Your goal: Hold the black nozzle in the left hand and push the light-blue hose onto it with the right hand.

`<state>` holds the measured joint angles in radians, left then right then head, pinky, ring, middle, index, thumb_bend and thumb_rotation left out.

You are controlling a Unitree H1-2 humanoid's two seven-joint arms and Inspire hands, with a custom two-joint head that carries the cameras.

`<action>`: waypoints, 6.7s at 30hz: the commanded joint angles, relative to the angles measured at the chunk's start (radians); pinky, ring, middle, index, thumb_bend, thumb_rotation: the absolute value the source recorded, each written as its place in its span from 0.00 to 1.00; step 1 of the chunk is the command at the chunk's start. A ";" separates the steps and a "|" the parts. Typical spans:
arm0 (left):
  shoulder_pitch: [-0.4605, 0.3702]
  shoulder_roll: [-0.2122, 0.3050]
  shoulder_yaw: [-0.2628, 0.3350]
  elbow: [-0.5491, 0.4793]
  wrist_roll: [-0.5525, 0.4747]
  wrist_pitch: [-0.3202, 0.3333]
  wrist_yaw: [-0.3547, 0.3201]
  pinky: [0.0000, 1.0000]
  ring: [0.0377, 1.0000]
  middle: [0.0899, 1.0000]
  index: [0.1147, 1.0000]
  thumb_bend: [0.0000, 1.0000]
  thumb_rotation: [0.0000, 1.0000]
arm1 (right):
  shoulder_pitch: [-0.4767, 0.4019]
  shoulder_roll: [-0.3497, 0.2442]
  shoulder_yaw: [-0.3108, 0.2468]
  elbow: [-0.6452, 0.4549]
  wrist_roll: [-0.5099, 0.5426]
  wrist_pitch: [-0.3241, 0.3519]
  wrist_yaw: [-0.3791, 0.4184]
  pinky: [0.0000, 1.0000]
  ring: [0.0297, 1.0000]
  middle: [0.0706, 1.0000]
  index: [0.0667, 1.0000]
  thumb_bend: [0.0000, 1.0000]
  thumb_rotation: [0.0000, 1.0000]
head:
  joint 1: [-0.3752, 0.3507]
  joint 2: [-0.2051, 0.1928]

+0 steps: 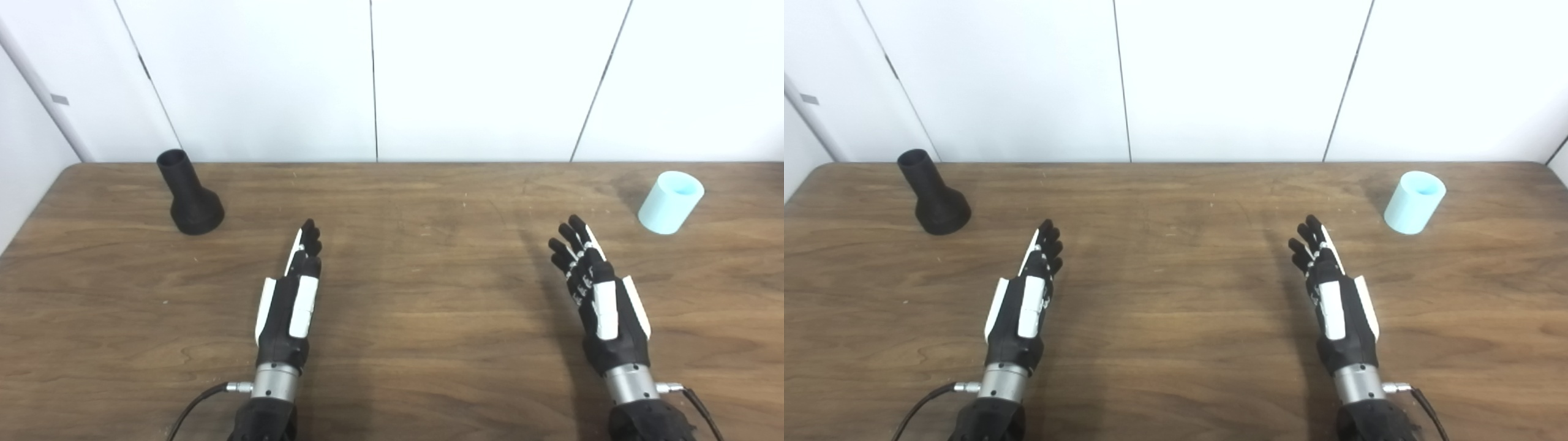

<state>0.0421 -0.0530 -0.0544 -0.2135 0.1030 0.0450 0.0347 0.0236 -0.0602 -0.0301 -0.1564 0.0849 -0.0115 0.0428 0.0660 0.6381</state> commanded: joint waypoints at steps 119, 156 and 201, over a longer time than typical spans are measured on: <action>-0.305 0.288 0.273 0.391 0.218 0.017 0.411 1.00 1.00 0.95 0.83 0.71 0.48 | -0.004 -0.053 -0.058 0.174 0.105 -0.196 0.078 0.81 0.85 0.88 0.85 0.62 1.00 | 0.165 -0.164; -0.437 0.369 0.190 0.536 0.236 0.047 0.354 0.95 0.95 0.87 0.70 0.76 0.45 | 0.002 -0.045 -0.043 0.142 0.085 -0.181 0.078 0.80 0.84 0.87 0.84 0.59 1.00 | 0.142 -0.143; -0.552 0.409 0.121 0.663 0.257 0.059 0.332 1.00 0.95 0.88 0.72 0.78 0.46 | 0.012 -0.031 -0.044 0.088 0.076 -0.136 0.067 0.79 0.83 0.86 0.83 0.59 1.00 | 0.130 -0.120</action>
<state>-0.4531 0.3241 0.0619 0.4768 0.3515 0.1180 0.3580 0.0112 -0.1065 -0.0778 -0.0734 0.1615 -0.1455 0.1180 0.1948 0.5185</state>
